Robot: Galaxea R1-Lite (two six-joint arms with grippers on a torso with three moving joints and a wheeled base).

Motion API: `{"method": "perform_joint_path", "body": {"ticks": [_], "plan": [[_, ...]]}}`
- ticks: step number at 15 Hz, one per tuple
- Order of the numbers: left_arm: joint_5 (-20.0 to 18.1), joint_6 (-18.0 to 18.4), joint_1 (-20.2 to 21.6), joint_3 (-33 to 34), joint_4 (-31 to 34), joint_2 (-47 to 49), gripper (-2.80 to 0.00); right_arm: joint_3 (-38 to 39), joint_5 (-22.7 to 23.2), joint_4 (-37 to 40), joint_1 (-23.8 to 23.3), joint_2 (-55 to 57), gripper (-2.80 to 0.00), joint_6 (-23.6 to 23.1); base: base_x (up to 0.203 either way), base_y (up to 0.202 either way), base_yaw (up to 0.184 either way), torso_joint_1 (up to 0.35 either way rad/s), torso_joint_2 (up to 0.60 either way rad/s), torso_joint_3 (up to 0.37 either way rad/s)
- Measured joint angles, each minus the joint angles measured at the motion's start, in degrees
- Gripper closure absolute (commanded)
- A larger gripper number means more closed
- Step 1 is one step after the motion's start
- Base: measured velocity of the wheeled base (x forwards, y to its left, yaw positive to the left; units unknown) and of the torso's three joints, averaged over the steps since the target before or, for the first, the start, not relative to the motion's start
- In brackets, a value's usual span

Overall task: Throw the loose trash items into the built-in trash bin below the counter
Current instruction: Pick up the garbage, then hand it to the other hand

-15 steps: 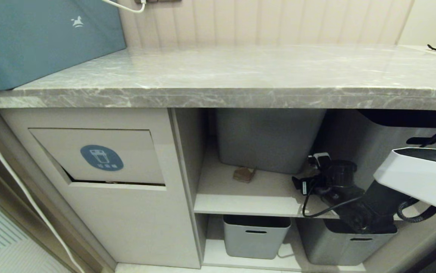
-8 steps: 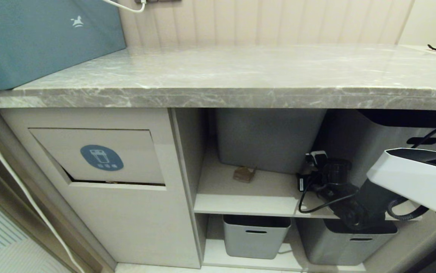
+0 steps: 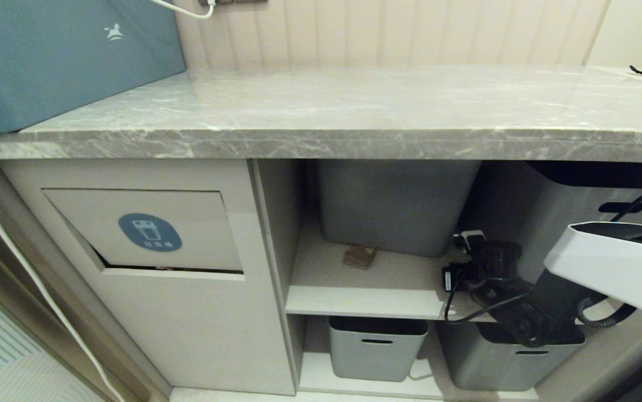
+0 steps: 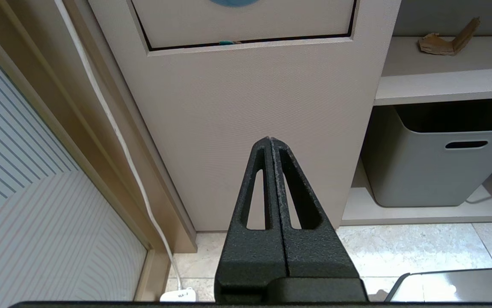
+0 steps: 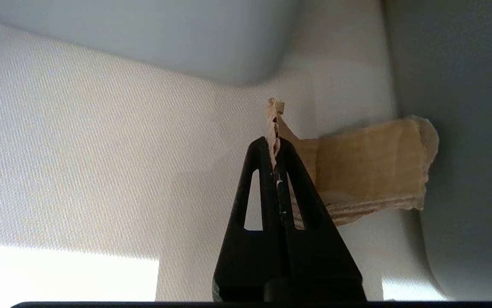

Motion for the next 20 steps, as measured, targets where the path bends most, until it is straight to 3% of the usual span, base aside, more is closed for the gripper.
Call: {"method": "perform_joint_path", "body": {"ticks": [4,7,10,14,17,20], "plan": [[0.0,0.0,0.0,0.0,0.0,0.0,0.0,5.3,0.6,-1.1,1.2,-4.3,0.0,4.3,0.0,0.0,0.0,0.0,0.0,0.0],[0.0,0.0,0.0,0.0,0.0,0.0,0.0,15.1,2.0,-5.6,4.9,-10.1,0.0,7.8,0.0,0.0,0.0,0.0,0.0,0.0],[0.0,0.0,0.0,0.0,0.0,0.0,0.0,26.8,2.6,-10.5,13.1,-18.9,0.0,13.7,0.0,0.0,0.0,0.0,0.0,0.0],[0.0,0.0,0.0,0.0,0.0,0.0,0.0,38.4,2.7,-12.0,24.7,-32.5,0.0,26.3,0.0,0.0,0.0,0.0,0.0,0.0],[0.0,0.0,0.0,0.0,0.0,0.0,0.0,41.2,2.8,-12.3,33.6,-40.3,0.0,35.7,0.0,0.0,0.0,0.0,0.0,0.0],[0.0,0.0,0.0,0.0,0.0,0.0,0.0,37.7,3.1,-13.2,38.2,-42.9,0.0,39.2,0.0,0.0,0.0,0.0,0.0,0.0]]}}
